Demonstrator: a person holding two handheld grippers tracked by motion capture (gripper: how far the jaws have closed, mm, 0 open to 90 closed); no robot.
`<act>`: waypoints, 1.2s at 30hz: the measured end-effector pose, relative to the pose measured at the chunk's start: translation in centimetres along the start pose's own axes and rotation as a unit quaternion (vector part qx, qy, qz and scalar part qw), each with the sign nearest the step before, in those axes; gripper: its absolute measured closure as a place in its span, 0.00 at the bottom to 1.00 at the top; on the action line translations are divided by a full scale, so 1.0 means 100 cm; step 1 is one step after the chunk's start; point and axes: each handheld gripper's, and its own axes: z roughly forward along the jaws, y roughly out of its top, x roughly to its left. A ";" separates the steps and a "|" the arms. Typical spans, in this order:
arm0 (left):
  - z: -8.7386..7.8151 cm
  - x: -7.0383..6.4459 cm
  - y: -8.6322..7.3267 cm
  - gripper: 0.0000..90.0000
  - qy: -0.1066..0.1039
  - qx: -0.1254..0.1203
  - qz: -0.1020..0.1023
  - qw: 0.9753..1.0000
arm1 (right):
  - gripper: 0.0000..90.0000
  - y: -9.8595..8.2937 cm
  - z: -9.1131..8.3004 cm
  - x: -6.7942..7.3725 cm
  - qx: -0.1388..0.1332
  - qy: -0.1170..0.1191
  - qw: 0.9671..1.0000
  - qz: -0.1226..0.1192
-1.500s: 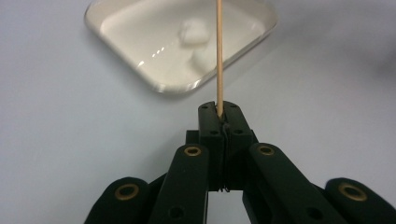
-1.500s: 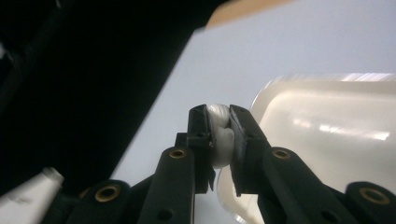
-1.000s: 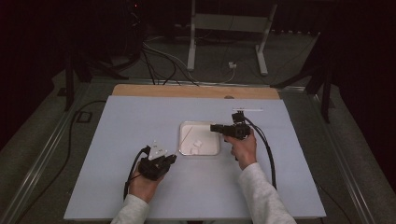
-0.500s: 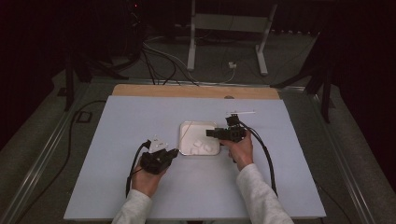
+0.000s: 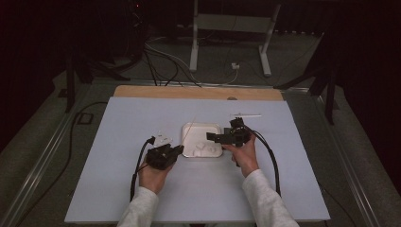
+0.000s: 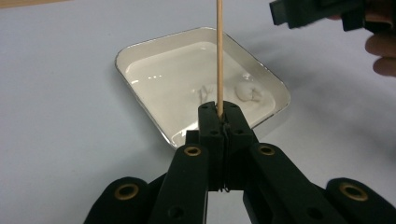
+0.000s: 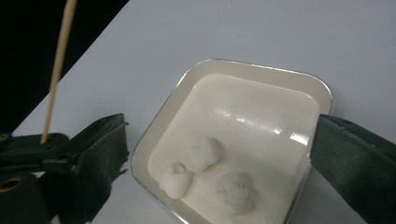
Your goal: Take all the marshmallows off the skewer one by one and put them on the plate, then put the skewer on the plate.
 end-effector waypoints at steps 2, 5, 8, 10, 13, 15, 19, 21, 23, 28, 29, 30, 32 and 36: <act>0.002 0.000 0.001 1.00 0.001 0.001 -0.002 1.000 | 0.04 -0.001 -0.002 0.002 -0.004 0.008 1.000 0.000; 0.004 0.001 0.003 1.00 0.002 0.001 -0.006 1.000 | 0.03 -0.003 -0.006 0.004 -0.009 0.008 1.000 -0.009; 0.007 0.001 0.004 1.00 0.003 -0.001 -0.013 1.000 | 0.03 -0.004 -0.010 0.005 -0.016 0.009 1.000 -0.018; 0.009 0.002 0.004 1.00 0.002 0.002 -0.016 1.000 | 0.03 -0.005 -0.014 0.006 -0.025 0.014 0.999 -0.020; 0.012 0.003 0.006 1.00 0.001 0.002 -0.023 1.000 | 0.03 -0.006 -0.021 0.007 -0.033 0.017 0.999 -0.024; 0.014 0.003 0.007 1.00 0.002 0.002 -0.025 1.000 | 0.03 -0.007 -0.025 0.007 -0.039 0.014 0.999 -0.028; 0.018 0.003 0.008 1.00 0.002 0.004 -0.031 1.000 | 0.03 -0.011 -0.035 0.006 -0.056 0.020 0.998 -0.024; 0.020 0.003 0.008 1.00 0.003 0.006 -0.033 0.999 | 0.02 -0.014 -0.039 0.003 -0.068 0.023 0.997 -0.023; 0.023 0.002 0.009 1.00 0.003 0.007 -0.035 0.999 | 0.02 -0.016 -0.043 0.000 -0.071 0.021 0.997 -0.019; 0.029 0.002 0.012 1.00 0.005 0.009 -0.038 0.999 | 0.00 -0.021 -0.049 -0.007 -0.072 0.009 0.997 -0.023; 0.030 0.002 0.013 1.00 0.004 0.010 -0.040 0.999 | 0.00 -0.022 -0.051 -0.006 -0.072 0.006 0.997 -0.026; 0.032 0.001 0.013 1.00 0.005 0.009 -0.042 0.999 | 0.00 -0.022 -0.053 -0.006 -0.074 0.003 0.997 -0.031; 0.035 0.001 0.014 1.00 0.005 0.011 -0.042 0.999 | 0.00 -0.023 -0.055 -0.005 -0.075 0.000 0.996 -0.039; 0.040 -0.001 0.015 1.00 0.006 0.015 -0.045 0.999 | 0.00 -0.025 -0.061 -0.002 -0.078 -0.009 0.995 -0.059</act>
